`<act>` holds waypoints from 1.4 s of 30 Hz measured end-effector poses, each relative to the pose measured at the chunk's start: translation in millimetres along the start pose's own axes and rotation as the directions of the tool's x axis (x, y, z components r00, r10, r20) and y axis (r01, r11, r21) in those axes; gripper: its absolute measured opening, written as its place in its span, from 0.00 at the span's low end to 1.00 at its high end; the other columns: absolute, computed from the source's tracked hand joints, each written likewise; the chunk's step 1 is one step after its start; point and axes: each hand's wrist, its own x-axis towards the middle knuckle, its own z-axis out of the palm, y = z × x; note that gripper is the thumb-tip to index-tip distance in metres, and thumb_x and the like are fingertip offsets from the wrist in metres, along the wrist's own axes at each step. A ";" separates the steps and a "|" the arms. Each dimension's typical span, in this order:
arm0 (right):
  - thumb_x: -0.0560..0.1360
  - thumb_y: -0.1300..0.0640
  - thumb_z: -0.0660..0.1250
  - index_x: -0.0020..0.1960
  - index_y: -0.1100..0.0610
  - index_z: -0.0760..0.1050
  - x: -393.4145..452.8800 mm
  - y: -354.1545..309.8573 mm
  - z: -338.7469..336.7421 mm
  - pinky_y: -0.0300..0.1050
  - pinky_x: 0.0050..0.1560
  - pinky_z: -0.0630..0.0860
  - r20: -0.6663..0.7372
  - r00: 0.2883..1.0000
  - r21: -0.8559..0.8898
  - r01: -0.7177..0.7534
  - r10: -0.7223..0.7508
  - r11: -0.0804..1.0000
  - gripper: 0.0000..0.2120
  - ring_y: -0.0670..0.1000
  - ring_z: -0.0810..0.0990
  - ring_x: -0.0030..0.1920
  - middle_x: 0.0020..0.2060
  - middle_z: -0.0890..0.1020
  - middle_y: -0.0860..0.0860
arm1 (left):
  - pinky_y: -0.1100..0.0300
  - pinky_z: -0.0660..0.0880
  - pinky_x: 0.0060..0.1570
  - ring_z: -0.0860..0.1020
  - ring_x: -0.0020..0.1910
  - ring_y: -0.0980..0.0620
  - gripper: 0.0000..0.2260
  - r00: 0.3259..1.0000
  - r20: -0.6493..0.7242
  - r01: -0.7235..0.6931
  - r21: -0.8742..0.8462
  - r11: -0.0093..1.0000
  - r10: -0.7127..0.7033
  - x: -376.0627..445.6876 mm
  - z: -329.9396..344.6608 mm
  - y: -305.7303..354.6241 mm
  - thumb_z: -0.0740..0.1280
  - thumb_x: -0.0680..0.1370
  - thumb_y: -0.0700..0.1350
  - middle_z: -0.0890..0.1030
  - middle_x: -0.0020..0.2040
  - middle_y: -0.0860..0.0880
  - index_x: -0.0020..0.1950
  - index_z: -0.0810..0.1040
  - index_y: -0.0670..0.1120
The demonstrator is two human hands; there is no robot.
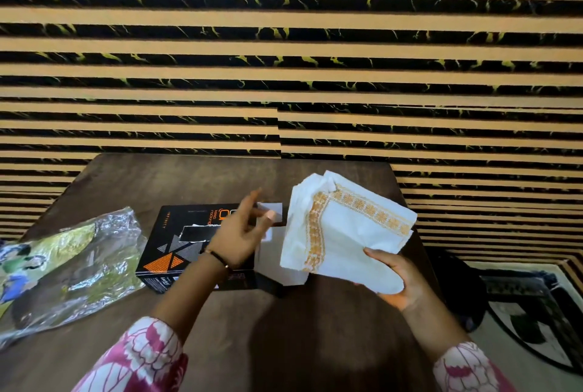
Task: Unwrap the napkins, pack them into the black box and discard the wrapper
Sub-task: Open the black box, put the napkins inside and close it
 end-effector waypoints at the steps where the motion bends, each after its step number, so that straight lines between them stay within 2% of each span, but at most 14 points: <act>1: 0.39 0.58 0.84 0.51 0.60 0.74 5.6 1.5 0.6 0.49 0.27 0.80 -0.011 1.000 0.029 0.002 -0.002 1.000 0.41 0.55 0.84 0.34 0.36 0.85 0.56 | 0.55 0.74 0.56 0.76 0.61 0.44 0.28 0.997 -0.070 -0.002 0.213 0.977 0.017 1.7 -6.0 -12.2 0.58 0.77 0.58 0.72 0.68 0.43 0.74 0.57 0.50; 3: 0.44 0.59 0.83 0.50 0.60 0.75 14.5 4.1 7.1 0.48 0.27 0.80 -0.018 1.000 0.066 -0.018 0.019 0.998 0.35 0.55 0.84 0.32 0.35 0.85 0.57 | 0.46 0.60 0.70 0.61 0.73 0.42 0.33 0.995 -0.089 0.074 0.517 0.853 -0.032 -0.5 -11.0 -34.5 0.51 0.75 0.65 0.62 0.75 0.43 0.75 0.53 0.49; 5: 0.55 0.61 0.77 0.50 0.60 0.74 23.8 7.4 14.9 0.48 0.28 0.80 -0.046 0.998 0.111 -0.028 0.033 0.993 0.25 0.56 0.84 0.31 0.34 0.84 0.58 | 0.44 0.43 0.74 0.47 0.77 0.45 0.43 0.995 -0.032 0.094 0.671 0.735 -0.098 -7.2 -5.6 -53.7 0.36 0.68 0.73 0.50 0.78 0.45 0.76 0.49 0.48; 8: 0.46 0.61 0.82 0.48 0.62 0.74 37.0 16.5 20.5 0.48 0.28 0.80 -0.061 0.995 0.125 -0.065 0.073 0.990 0.32 0.56 0.84 0.31 0.33 0.84 0.58 | 0.47 0.36 0.73 0.40 0.77 0.46 0.51 0.996 0.010 0.049 0.744 0.667 -0.084 -14.0 2.6 -65.0 0.22 0.60 0.72 0.43 0.78 0.46 0.76 0.44 0.49; 10: 0.42 0.61 0.84 0.48 0.62 0.74 31.7 20.6 23.3 0.47 0.28 0.81 -0.024 0.992 0.075 -0.118 0.121 0.990 0.37 0.56 0.84 0.31 0.33 0.84 0.59 | 0.47 0.37 0.73 0.40 0.77 0.46 0.47 0.997 0.010 0.044 0.742 0.669 -0.076 -16.9 4.8 -63.3 0.25 0.63 0.72 0.42 0.78 0.46 0.76 0.44 0.49; 12: 0.56 0.63 0.80 0.49 0.63 0.73 18.2 20.8 25.7 0.43 0.27 0.80 0.012 0.985 -0.044 -0.173 0.174 0.984 0.25 0.54 0.83 0.32 0.36 0.82 0.59 | 0.47 0.38 0.74 0.39 0.76 0.47 0.40 0.998 -0.004 0.046 0.720 0.692 -0.062 -20.3 6.2 -64.4 0.31 0.68 0.68 0.43 0.78 0.46 0.76 0.45 0.49; 14: 0.71 0.67 0.68 0.52 0.66 0.72 4.9 24.1 23.8 0.37 0.29 0.79 -0.035 0.984 -0.147 -0.179 0.176 0.973 0.11 0.48 0.84 0.34 0.41 0.79 0.58 | 0.48 0.38 0.74 0.39 0.76 0.48 0.37 1.000 -0.004 0.024 0.688 0.726 -0.029 -27.9 9.3 -64.3 0.34 0.70 0.65 0.44 0.78 0.46 0.76 0.46 0.49; 16: 0.69 0.63 0.70 0.60 0.67 0.71 1.0 33.0 11.3 0.42 0.34 0.81 -0.064 0.974 -0.205 -0.224 0.215 0.953 0.21 0.51 0.84 0.40 0.46 0.80 0.58 | 0.52 0.35 0.73 0.36 0.74 0.51 0.36 1.000 0.026 -0.012 0.684 0.729 -0.008 -38.4 12.8 -62.0 0.34 0.70 0.64 0.42 0.78 0.48 0.76 0.45 0.50; 19: 0.73 0.66 0.63 0.59 0.61 0.73 3.6 40.2 -2.0 0.47 0.32 0.81 -0.167 0.947 -0.234 -0.309 0.275 0.922 0.14 0.56 0.83 0.40 0.43 0.82 0.57 | 0.54 0.34 0.72 0.34 0.73 0.52 0.38 0.998 0.050 -0.051 0.692 0.720 0.023 -52.3 20.6 -57.7 0.31 0.70 0.67 0.38 0.76 0.50 0.76 0.42 0.51; 22: 0.74 0.67 0.63 0.55 0.55 0.73 1.8 42.8 -7.0 0.51 0.35 0.81 -0.207 0.953 -0.288 -0.276 0.221 0.917 0.13 0.58 0.81 0.47 0.47 0.81 0.57 | 0.54 0.34 0.73 0.35 0.74 0.52 0.37 0.999 0.023 -0.034 0.669 0.742 0.024 -55.7 28.3 -55.4 0.32 0.70 0.67 0.40 0.77 0.49 0.76 0.43 0.50; 29: 0.73 0.69 0.64 0.63 0.53 0.69 3.4 43.8 5.7 0.49 0.42 0.79 -0.192 0.975 -0.376 -0.180 0.114 0.909 0.22 0.57 0.81 0.52 0.54 0.81 0.56 | 0.53 0.34 0.72 0.35 0.74 0.52 0.36 1.000 0.016 -0.022 0.697 0.717 0.016 -52.0 30.9 -53.9 0.35 0.71 0.65 0.42 0.78 0.47 0.76 0.42 0.50; 35: 0.71 0.71 0.63 0.64 0.51 0.69 16.4 37.3 11.2 0.52 0.32 0.80 -0.224 0.967 -0.237 -0.173 0.120 0.956 0.26 0.60 0.80 0.49 0.53 0.79 0.57 | 0.52 0.37 0.73 0.38 0.76 0.49 0.36 1.000 0.020 -0.025 0.704 0.710 0.015 -51.5 31.1 -54.8 0.36 0.70 0.65 0.43 0.78 0.46 0.76 0.43 0.50; 40: 0.71 0.72 0.61 0.65 0.57 0.69 19.1 42.1 14.4 0.48 0.25 0.78 -0.253 0.955 -0.146 -0.197 0.156 0.969 0.24 0.59 0.81 0.38 0.46 0.80 0.59 | 0.51 0.38 0.75 0.38 0.76 0.49 0.36 1.000 0.022 -0.021 0.711 0.702 0.008 -51.2 31.3 -57.1 0.36 0.71 0.66 0.42 0.78 0.47 0.76 0.43 0.51; 42: 0.71 0.71 0.62 0.65 0.55 0.69 17.9 47.5 14.7 0.49 0.26 0.78 -0.272 0.950 -0.138 -0.194 0.151 0.971 0.25 0.61 0.80 0.43 0.50 0.79 0.60 | 0.50 0.38 0.75 0.38 0.76 0.49 0.36 1.000 0.022 -0.017 0.709 0.705 0.002 -50.4 31.6 -57.5 0.37 0.71 0.66 0.42 0.78 0.47 0.76 0.43 0.51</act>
